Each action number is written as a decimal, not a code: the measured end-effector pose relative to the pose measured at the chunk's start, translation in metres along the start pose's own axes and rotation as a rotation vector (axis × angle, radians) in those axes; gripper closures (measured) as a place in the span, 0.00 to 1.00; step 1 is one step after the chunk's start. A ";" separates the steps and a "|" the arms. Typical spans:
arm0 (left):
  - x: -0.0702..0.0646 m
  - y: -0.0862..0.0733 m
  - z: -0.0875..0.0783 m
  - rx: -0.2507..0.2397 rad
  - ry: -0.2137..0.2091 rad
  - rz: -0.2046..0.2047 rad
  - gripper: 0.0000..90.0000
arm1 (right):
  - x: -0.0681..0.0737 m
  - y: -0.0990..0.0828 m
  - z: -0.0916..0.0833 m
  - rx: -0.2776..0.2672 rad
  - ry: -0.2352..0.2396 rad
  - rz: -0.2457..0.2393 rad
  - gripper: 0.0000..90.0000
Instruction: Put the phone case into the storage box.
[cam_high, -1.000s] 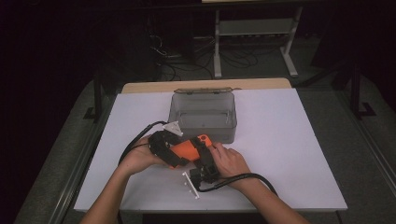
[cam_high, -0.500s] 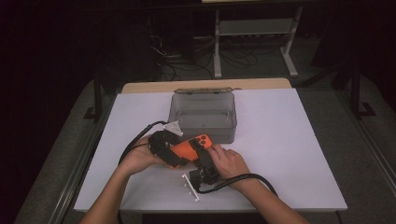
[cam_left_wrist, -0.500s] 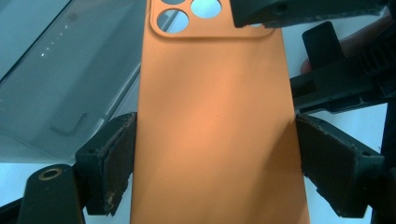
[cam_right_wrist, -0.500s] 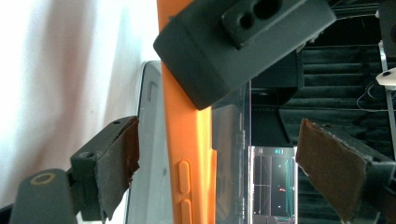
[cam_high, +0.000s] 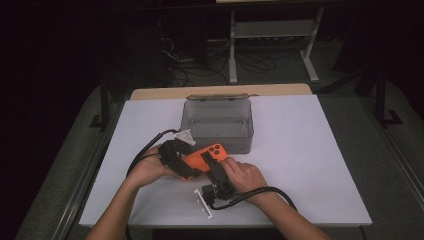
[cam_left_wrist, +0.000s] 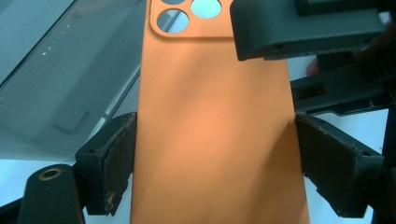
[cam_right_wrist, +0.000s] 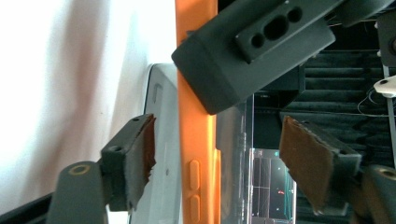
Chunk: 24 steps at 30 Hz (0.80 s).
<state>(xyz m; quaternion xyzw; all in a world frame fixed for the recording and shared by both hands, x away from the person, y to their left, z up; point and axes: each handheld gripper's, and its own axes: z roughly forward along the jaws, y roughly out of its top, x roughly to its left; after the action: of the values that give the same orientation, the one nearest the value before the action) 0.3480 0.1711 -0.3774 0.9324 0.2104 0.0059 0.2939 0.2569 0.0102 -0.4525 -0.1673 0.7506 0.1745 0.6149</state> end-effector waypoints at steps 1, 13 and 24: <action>0.000 0.000 0.000 0.000 0.000 -0.001 0.18 | 0.000 0.000 0.000 0.001 -0.001 -0.003 0.32; 0.000 0.000 0.000 0.004 -0.003 0.000 0.18 | 0.002 0.002 -0.001 0.012 -0.002 -0.012 0.46; 0.000 0.000 0.001 0.005 -0.004 -0.001 0.18 | 0.002 0.004 -0.003 0.014 -0.004 -0.015 0.56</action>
<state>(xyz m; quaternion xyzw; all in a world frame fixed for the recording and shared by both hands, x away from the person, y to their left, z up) 0.3482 0.1707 -0.3779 0.9331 0.2101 0.0034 0.2919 0.2526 0.0120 -0.4538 -0.1682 0.7493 0.1647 0.6190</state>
